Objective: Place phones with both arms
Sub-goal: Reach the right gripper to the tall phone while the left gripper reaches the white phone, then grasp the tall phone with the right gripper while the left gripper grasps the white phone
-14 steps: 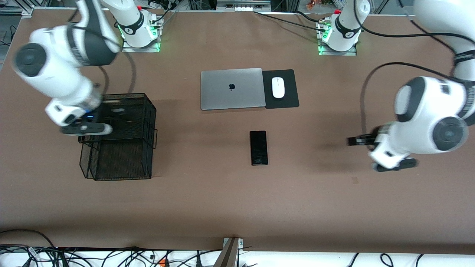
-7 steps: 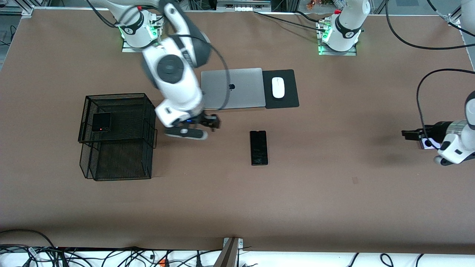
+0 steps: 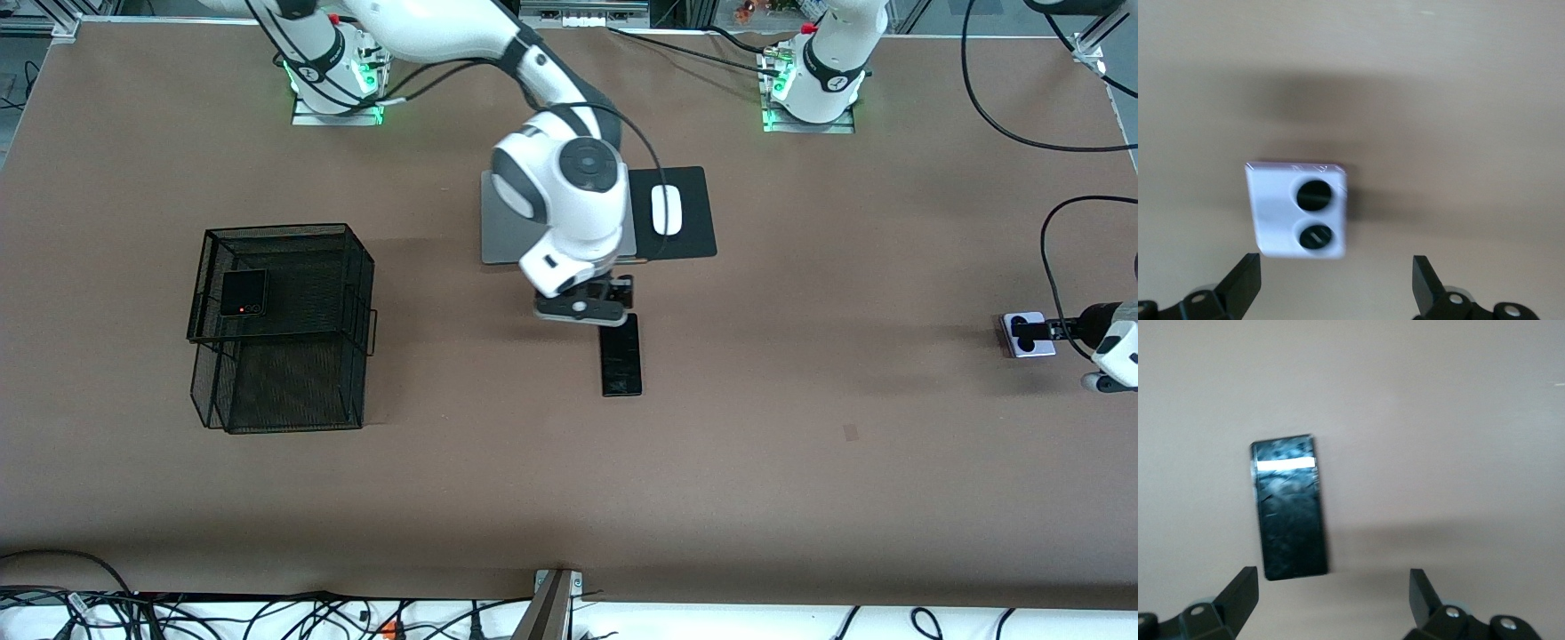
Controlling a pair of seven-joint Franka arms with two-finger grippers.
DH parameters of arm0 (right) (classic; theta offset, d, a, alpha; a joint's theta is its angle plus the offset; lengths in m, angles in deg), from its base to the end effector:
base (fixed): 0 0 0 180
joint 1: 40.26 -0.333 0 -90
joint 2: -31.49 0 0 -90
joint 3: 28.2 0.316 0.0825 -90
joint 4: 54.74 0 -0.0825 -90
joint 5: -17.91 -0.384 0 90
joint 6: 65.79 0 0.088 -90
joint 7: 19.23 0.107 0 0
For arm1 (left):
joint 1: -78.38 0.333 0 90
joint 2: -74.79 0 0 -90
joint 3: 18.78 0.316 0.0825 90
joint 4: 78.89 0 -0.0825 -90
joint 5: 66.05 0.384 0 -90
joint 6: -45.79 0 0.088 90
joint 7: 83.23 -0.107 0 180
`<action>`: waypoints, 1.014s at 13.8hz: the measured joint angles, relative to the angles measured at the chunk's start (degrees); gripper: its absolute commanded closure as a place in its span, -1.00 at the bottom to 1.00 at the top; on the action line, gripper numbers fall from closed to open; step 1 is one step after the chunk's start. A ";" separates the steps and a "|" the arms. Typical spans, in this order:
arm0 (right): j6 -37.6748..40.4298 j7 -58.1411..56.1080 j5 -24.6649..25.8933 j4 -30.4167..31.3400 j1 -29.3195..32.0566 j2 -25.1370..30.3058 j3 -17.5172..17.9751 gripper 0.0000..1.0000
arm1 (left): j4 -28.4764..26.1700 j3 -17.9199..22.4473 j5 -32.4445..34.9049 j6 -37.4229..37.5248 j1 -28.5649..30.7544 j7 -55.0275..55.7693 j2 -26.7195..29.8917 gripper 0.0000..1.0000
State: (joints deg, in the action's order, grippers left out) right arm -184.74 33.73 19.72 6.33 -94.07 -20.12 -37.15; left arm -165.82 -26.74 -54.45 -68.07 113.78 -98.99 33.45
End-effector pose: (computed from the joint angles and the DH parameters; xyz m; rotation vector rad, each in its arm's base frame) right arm 0.5267 0.5813 0.3010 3.1189 -0.0965 0.2958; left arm 0.5940 0.3374 0.2208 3.0950 0.1893 -0.3958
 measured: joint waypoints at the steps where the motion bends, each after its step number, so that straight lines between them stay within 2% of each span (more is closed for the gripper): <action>1: -1.65 0.16 0.02 -1.29 -1.76 -2.34 -1.20 -1.00 | -1.13 -0.03 0.00 -3.55 1.07 -1.28 -0.62 -1.00; 3: -6.08 0.36 0.06 -2.63 -4.24 -6.42 -3.32 -1.00 | -4.54 -0.12 0.00 -10.87 2.32 -3.02 -0.77 -1.00; 5: -9.28 0.36 0.07 -3.30 -5.20 -9.46 -4.82 -1.00 | -6.13 -0.19 0.00 -13.76 2.54 -4.14 -0.75 -1.00; 14: -16.98 0.36 0.25 -3.89 -5.46 -14.50 -6.55 -0.97 | -6.88 -0.45 0.00 -14.73 3.10 -7.09 -0.62 -1.00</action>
State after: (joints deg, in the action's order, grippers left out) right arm -201.73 34.09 19.97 2.44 -99.53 -34.62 -43.70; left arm -172.70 -27.19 -54.44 -82.80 116.88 -106.08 32.84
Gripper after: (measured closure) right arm 0.000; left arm 0.000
